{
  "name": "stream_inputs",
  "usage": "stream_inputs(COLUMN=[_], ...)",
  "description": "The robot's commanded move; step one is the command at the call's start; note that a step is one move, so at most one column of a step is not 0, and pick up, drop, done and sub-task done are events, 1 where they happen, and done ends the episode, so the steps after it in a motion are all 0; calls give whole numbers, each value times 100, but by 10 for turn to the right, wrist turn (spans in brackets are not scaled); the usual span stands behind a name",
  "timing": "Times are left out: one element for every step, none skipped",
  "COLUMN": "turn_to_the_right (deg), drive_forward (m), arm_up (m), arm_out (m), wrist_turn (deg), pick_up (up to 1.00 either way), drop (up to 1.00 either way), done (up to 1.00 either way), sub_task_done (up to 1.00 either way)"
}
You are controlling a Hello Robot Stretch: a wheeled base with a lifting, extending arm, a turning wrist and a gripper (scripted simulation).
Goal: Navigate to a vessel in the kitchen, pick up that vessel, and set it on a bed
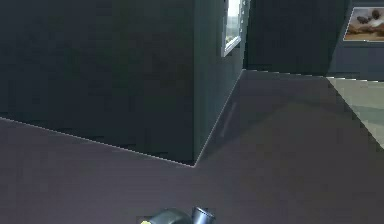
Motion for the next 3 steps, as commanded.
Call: stream_inputs(turn_to_the_right=[180,0,0], drive_forward=[0,100,5], arm_up=[0,0,0], arm_out=[0,0,0], wrist_turn=[0,0,0], pick_up=[0,0,0], drop=[0,0,0], done=[0,0,0], sub_task_done=[0,0,0])
